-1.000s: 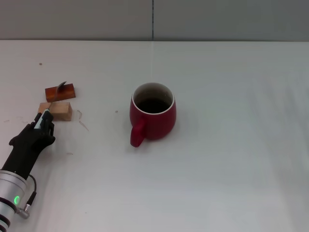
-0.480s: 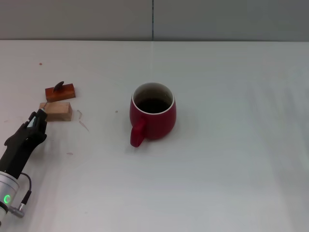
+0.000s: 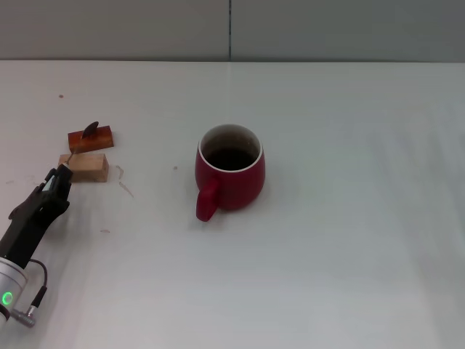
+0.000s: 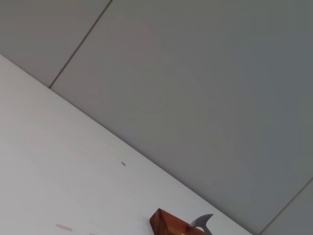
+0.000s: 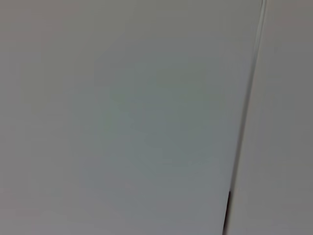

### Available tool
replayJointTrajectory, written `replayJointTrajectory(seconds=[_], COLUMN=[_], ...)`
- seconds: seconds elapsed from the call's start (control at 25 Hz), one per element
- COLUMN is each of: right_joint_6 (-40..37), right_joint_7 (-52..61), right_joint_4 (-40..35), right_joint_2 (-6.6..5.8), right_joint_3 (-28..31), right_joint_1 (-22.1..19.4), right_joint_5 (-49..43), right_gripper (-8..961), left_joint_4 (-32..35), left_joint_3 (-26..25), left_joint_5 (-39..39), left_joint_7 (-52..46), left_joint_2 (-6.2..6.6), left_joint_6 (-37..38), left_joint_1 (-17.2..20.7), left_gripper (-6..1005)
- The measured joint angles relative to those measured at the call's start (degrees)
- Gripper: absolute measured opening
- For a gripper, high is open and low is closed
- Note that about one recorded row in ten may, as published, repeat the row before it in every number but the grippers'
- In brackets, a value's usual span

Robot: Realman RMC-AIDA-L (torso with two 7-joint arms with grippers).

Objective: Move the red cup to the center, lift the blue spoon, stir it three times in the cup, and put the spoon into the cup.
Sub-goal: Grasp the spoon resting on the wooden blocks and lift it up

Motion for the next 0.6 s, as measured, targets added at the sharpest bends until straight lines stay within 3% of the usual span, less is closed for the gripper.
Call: replayJointTrajectory(seconds=[0.6], right_joint_6=[0.0], right_joint_7=[0.0], right_joint_4=[0.0], right_joint_2=[0.0], right_joint_3=[0.0], right_joint_1=[-0.1], right_joint_5=[0.0], right_gripper=[597], left_joint_4=[1.1], left_joint_3=[1.2], left_joint_5=[0.0], left_joint_7=[2.9], left_joint_2=[-0.34], left_joint_6=[0.1], left_joint_1=[0.6], left_gripper=[163])
